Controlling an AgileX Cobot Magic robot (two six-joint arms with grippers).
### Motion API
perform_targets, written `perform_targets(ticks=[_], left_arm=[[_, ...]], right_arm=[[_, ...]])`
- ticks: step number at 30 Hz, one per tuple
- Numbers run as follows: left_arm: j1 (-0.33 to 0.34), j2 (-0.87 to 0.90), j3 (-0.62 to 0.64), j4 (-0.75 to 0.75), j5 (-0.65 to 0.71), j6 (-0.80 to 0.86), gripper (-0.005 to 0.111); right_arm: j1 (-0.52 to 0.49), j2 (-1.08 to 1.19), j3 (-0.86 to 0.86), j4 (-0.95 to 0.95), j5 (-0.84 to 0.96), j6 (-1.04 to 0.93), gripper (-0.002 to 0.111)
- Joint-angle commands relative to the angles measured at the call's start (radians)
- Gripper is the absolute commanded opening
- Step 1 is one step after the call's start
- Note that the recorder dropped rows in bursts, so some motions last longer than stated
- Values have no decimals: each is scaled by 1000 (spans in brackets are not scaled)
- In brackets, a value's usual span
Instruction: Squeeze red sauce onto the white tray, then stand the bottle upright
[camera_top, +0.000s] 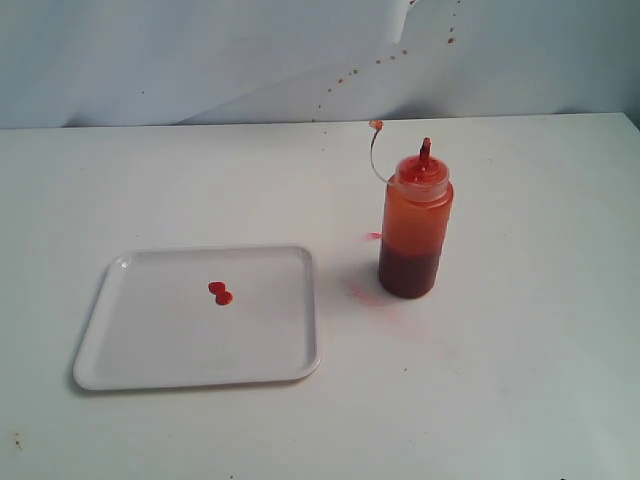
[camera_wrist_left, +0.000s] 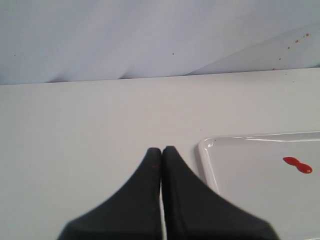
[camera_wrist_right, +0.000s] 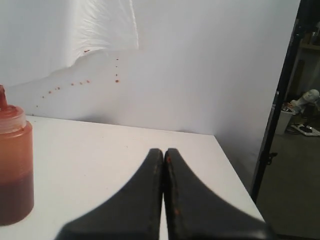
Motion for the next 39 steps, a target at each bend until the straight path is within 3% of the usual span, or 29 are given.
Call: perform_targets(ticks=[1, 6, 19, 39], left_arm=[[1, -2, 7, 3, -5, -2, 1], [1, -2, 7, 3, -5, -2, 1], [1, -2, 7, 3, -5, -2, 1], [1, -2, 7, 3, -5, -2, 1]], right_arm=[[-3, -6, 57, 10, -9, -12, 0], [-3, -6, 105, 10, -85, 17, 0], [-3, -6, 105, 2, -70, 48, 0], [-3, -6, 105, 2, 135, 83, 0]])
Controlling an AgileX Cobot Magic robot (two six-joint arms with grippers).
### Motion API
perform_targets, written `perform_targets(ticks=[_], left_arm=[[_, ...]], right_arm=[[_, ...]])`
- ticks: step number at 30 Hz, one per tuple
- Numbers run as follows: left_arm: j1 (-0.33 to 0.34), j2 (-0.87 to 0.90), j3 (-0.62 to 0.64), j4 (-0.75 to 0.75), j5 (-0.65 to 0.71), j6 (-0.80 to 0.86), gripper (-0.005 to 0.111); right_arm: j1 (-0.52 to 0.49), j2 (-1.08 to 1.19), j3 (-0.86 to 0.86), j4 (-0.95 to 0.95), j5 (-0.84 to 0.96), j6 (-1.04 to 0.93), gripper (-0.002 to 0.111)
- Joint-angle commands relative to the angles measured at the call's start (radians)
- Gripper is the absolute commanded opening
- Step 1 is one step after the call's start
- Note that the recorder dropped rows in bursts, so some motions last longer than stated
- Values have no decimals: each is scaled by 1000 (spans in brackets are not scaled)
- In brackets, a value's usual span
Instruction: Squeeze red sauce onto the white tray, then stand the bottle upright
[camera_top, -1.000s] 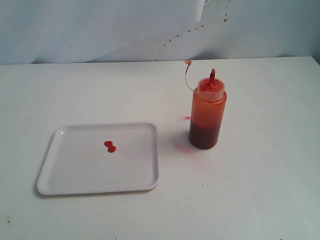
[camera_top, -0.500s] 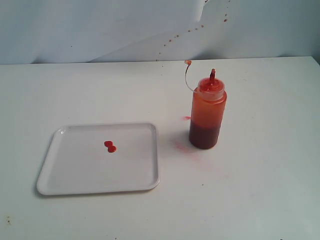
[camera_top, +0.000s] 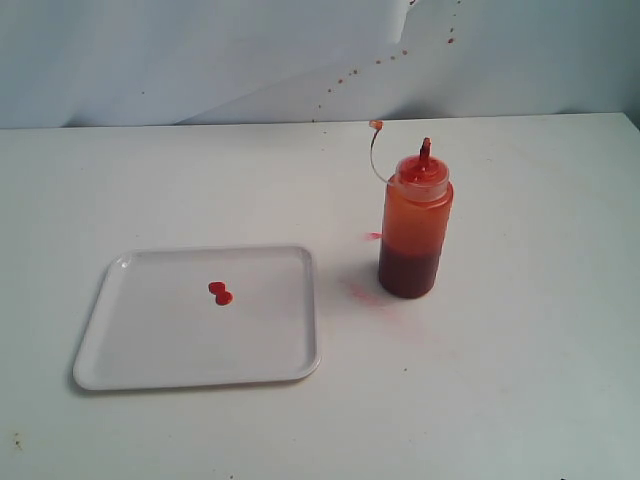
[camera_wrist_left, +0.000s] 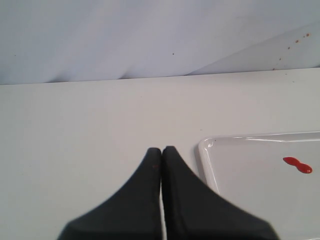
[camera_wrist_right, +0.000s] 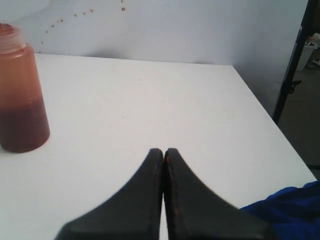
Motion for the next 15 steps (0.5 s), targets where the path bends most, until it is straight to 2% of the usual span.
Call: perform_targets(ticks=[1, 15], left_arm=[[1, -2, 7, 3, -5, -2, 1], [1, -2, 7, 3, -5, -2, 1]], right_arm=[[-3, -4, 3, 0, 15, 21, 0], [-3, -4, 3, 0, 15, 23, 0]])
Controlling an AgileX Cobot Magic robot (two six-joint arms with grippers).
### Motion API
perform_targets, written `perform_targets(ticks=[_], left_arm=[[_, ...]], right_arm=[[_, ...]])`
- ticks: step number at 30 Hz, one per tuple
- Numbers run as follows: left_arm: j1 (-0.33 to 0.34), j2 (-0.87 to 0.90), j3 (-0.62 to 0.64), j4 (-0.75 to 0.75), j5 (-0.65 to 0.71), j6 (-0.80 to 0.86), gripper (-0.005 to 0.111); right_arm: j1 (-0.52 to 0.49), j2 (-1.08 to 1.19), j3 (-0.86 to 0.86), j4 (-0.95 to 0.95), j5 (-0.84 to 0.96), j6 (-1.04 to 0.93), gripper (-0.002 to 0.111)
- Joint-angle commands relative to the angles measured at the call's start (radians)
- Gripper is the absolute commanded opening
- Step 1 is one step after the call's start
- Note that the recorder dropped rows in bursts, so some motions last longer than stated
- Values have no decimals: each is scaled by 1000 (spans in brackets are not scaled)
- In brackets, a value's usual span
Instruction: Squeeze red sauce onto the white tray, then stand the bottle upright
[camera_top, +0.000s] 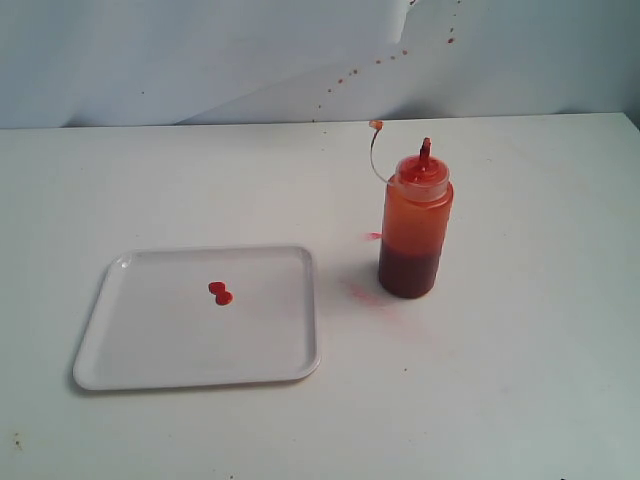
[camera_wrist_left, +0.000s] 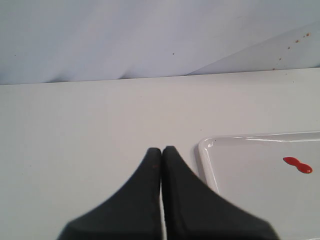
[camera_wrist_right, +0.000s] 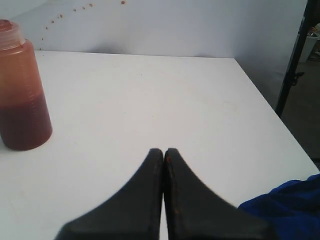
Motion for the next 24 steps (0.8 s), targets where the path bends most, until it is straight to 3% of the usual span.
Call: perform_targets(ticks=[1, 7, 13, 24], left_arm=[[1, -2, 7, 3, -5, -2, 1], [1, -2, 7, 3, -5, -2, 1], [1, -2, 7, 3, -5, -2, 1], [1, -2, 7, 3, -5, -2, 1]], right_arm=[[-3, -4, 3, 0, 3, 1, 0], [6, -4, 3, -10, 3, 1, 0], [109, -4, 3, -92, 3, 0, 0], [111, -4, 3, -90, 3, 5, 0]])
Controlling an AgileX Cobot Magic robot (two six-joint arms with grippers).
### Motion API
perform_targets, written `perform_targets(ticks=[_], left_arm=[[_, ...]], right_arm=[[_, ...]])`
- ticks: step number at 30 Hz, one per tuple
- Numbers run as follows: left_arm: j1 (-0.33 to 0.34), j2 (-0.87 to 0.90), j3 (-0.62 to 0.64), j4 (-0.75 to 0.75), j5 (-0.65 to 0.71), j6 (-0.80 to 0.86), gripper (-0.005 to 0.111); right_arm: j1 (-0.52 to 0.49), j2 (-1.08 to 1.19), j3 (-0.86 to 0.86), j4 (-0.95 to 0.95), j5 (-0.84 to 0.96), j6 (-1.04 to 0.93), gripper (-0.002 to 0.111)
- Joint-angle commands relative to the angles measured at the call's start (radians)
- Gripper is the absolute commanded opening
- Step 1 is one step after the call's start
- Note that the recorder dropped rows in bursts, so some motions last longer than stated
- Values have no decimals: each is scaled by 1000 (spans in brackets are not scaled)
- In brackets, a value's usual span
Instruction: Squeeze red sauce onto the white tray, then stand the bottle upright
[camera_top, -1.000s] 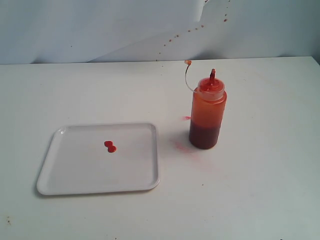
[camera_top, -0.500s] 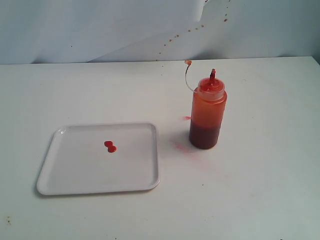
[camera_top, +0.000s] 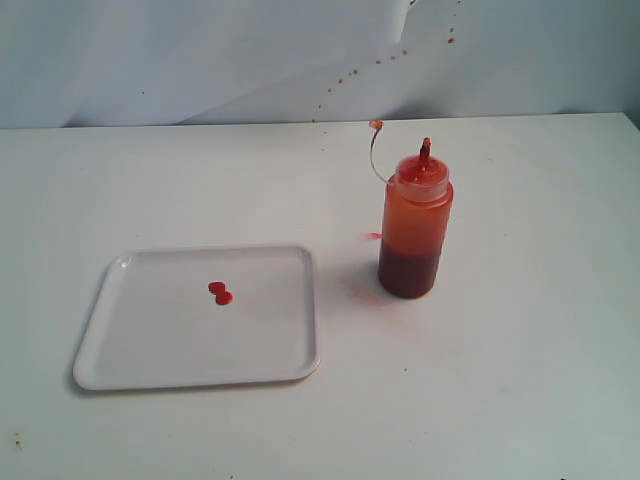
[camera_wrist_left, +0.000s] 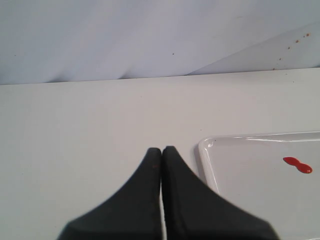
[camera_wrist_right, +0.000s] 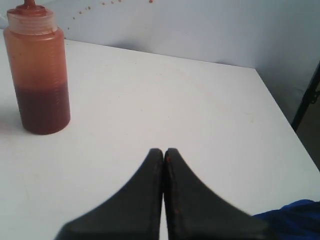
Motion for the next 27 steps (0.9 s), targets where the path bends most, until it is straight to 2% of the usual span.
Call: perform_targets(ticks=[1, 20, 27], left_arm=[[1, -2, 7, 3, -5, -2, 1], [1, -2, 7, 3, -5, -2, 1], [1, -2, 7, 3, -5, -2, 1]], right_arm=[[4, -4, 3, -8, -1, 5, 0], [4, -4, 3, -6, -1, 8, 0], [4, -4, 3, -56, -5, 155, 0]])
